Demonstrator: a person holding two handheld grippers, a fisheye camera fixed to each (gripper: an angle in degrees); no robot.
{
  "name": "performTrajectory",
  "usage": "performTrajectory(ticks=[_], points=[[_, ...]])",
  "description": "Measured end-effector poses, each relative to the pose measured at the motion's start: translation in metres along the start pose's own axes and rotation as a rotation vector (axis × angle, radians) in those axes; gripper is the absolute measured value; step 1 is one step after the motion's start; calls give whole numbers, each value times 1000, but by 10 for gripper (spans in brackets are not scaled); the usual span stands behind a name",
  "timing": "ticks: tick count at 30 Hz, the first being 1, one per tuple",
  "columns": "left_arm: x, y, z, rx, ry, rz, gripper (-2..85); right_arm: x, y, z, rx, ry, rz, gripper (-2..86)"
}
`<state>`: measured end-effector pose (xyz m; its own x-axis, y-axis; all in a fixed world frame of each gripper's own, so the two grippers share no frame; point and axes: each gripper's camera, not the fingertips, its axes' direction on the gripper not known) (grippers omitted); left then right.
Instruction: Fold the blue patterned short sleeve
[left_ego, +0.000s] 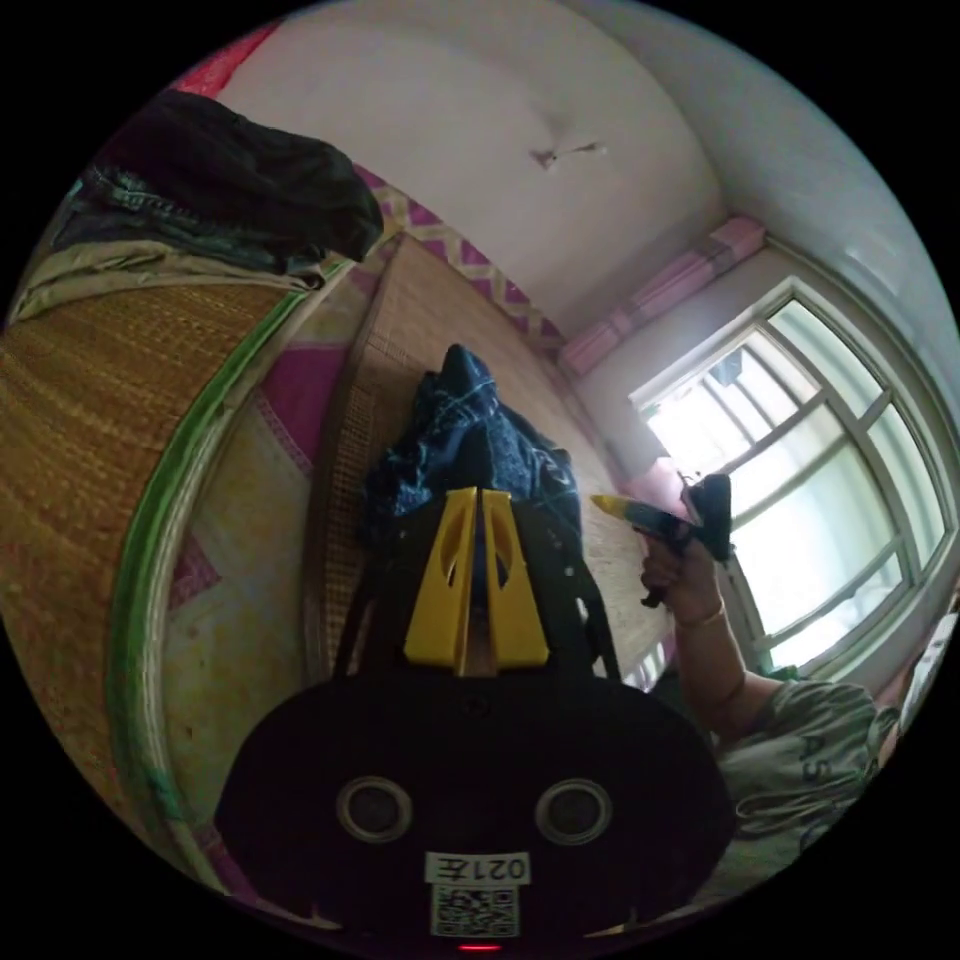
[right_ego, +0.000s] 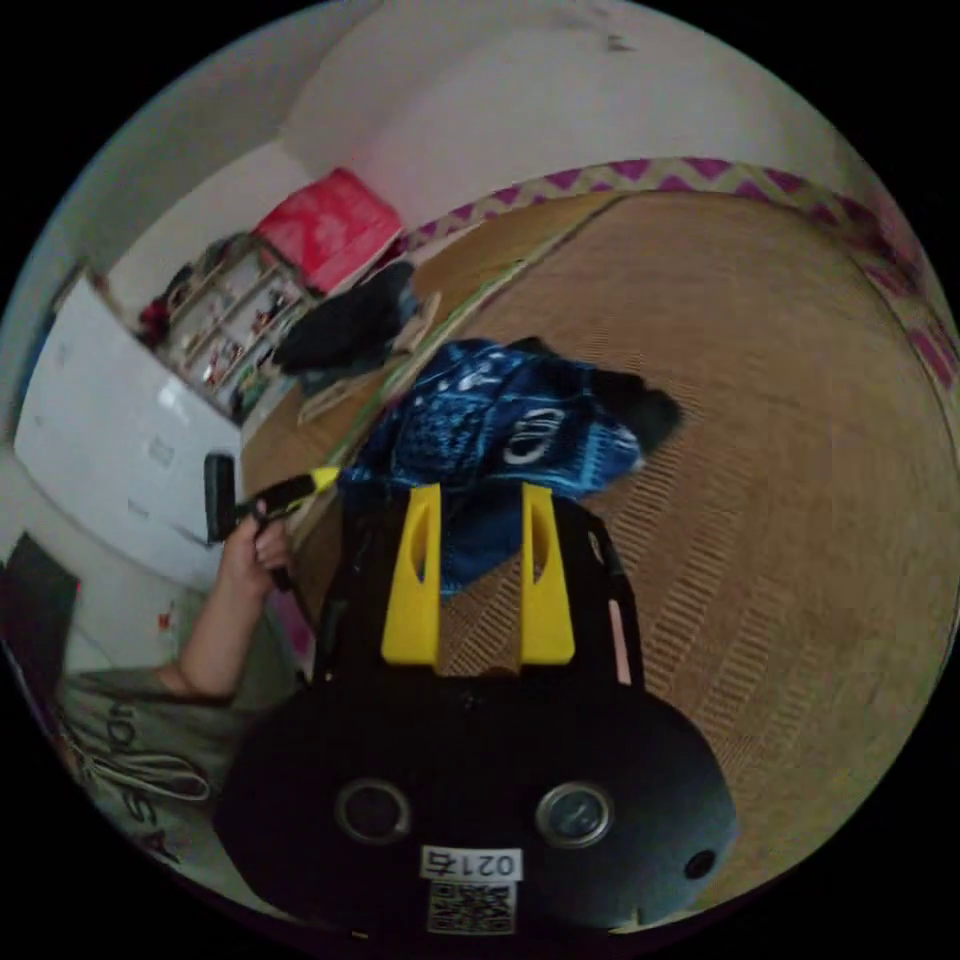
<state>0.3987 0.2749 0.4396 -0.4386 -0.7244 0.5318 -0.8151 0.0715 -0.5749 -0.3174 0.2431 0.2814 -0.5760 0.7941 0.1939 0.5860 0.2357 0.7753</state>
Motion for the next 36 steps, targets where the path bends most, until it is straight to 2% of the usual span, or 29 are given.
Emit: performTrajectory(ticks=[3,7,10,14,16,22,31,36], points=[[15,23,0,-28,-15,31,44,44,12,3,-38,-67,175,137],[40,48,4,16,-177,92,65,71,21,35,-79,-292,364,153],[39,57,17,-12,-148,58,75,76,16,50,-35,-312,451,125],[37,69,37,-63,-200,27,46,94,6,59,-61,-395,526,78],[40,72,44,-65,-211,24,7,99,-8,54,-103,-412,470,65],[47,74,79,-174,-258,20,-9,133,-88,-8,-187,-212,263,58],[47,87,107,-187,-238,-14,-10,273,-163,-145,-97,187,413,58],[63,95,126,-195,-323,39,-10,308,-188,-195,-97,400,366,63]])
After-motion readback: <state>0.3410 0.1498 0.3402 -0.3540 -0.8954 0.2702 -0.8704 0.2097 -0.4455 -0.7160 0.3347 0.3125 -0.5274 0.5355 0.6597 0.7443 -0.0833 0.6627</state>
